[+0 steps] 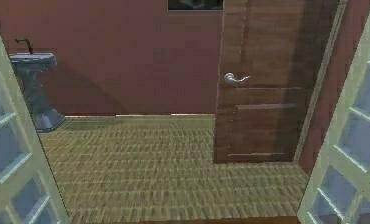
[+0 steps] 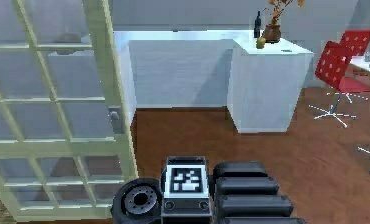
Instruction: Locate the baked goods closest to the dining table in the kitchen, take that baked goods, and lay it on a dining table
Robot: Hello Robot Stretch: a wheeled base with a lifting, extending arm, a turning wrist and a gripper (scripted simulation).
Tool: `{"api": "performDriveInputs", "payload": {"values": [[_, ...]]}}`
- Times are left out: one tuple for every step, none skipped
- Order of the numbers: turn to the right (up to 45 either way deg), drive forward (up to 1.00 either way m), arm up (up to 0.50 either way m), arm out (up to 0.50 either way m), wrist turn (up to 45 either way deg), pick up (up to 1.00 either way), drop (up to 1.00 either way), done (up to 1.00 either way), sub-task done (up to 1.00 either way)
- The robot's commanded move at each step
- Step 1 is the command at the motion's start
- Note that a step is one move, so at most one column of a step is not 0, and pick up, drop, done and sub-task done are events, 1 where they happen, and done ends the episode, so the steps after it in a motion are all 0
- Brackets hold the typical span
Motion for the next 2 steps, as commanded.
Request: {"api": "performDriveInputs", "payload": {"values": [[0.0,1.0,0.0,0.0,0.0,0.0,0.0,0.0,0.0],[-3.0,0.0,0.0,0.0,0.0,0.0,0.0,0.0,0.0]]}}
